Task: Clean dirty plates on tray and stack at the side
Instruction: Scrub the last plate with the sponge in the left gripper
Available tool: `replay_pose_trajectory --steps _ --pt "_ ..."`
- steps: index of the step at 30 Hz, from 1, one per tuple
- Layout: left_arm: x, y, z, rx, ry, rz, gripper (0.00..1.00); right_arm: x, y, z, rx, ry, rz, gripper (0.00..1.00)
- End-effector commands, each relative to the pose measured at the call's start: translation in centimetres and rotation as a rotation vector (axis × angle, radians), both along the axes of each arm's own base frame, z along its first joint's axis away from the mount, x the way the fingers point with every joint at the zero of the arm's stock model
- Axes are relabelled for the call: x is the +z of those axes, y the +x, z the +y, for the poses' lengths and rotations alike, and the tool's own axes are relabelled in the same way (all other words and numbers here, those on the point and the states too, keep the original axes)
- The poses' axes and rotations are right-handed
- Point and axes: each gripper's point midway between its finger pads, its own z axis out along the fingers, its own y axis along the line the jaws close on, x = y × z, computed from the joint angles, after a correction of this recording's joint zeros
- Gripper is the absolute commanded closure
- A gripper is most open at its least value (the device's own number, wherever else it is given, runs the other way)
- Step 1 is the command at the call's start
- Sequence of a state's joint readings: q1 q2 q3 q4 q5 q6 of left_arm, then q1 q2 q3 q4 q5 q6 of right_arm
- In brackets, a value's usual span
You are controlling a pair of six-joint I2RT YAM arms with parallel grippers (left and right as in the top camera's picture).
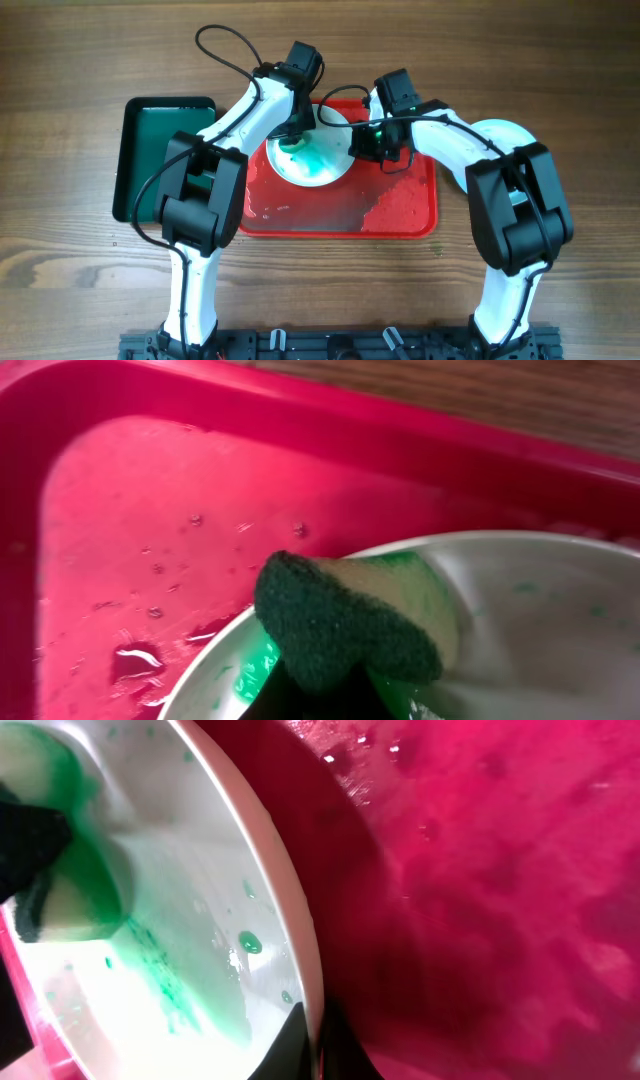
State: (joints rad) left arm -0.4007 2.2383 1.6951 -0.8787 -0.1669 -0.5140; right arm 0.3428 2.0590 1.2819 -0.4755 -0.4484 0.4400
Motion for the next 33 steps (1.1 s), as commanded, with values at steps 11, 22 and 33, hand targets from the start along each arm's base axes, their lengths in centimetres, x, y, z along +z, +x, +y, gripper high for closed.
replay_pose_trajectory --steps 11,22,33 --pt "-1.7 -11.7 -5.7 -0.786 -0.531 0.456 0.96 -2.3 -1.5 -0.7 0.065 0.029 0.057 0.96" --pt "-3.9 -1.3 -6.4 -0.348 -0.237 0.069 0.96 -2.3 -1.5 -0.7 0.065 0.028 0.057 0.96" --pt "-1.5 -0.6 6.5 0.068 0.445 -0.055 0.96 -2.3 -1.5 -0.8 0.067 0.027 0.059 0.96"
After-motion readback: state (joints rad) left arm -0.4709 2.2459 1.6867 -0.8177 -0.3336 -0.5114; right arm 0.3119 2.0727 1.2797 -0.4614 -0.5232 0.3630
